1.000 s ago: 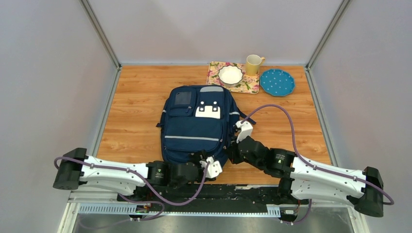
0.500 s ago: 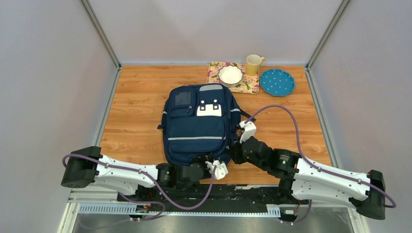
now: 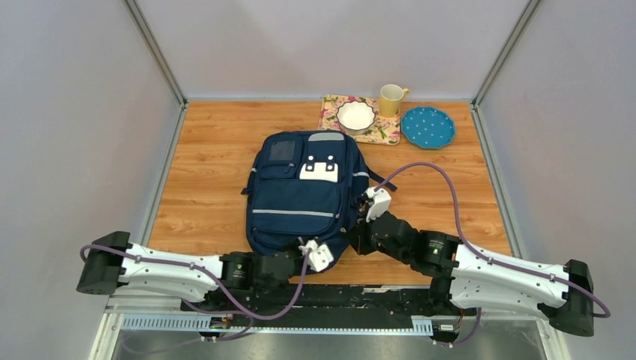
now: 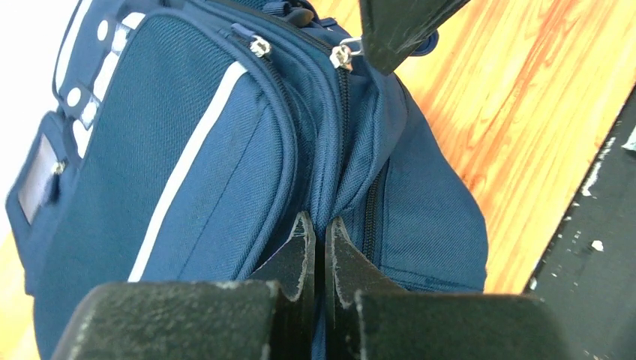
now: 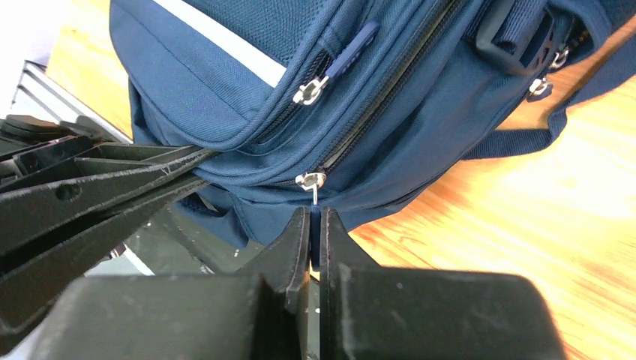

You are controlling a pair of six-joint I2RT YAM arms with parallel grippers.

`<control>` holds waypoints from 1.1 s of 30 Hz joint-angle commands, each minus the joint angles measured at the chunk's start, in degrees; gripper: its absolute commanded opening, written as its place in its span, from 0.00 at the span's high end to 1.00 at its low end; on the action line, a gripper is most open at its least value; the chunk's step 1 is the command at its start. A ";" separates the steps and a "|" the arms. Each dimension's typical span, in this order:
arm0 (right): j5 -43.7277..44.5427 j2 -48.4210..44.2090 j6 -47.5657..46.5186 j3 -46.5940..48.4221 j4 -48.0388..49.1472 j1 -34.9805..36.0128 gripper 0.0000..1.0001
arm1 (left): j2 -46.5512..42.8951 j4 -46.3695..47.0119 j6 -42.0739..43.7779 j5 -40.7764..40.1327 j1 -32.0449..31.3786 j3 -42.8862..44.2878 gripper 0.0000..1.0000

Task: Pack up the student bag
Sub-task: Zip the student bag at the center of the board.

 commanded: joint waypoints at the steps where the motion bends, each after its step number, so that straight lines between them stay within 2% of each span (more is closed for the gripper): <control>1: 4.22 -0.11 0.86 0.47 -0.18 -1.01 1.00 | -10.39 -11.71 -9.72 -5.27 1.33 -4.70 1.00; 6: 2.73 3.58 -0.02 2.49 2.10 -5.32 1.00 | -20.49 -20.06 -16.66 -4.57 1.24 -7.35 1.00; 9: 2.11 5.25 -1.60 3.54 3.24 -7.08 1.00 | -22.97 -22.79 -17.55 -4.65 1.24 -7.52 1.00; 23: 0.79 8.77 -8.98 5.30 4.47 -17.53 1.00 | -19.20 -23.06 -16.14 -3.96 1.32 -4.45 1.00; 33: -7.37 11.93 -9.60 6.09 8.34 -27.73 1.00 | -16.21 -23.15 -15.88 -2.90 1.24 -2.78 1.00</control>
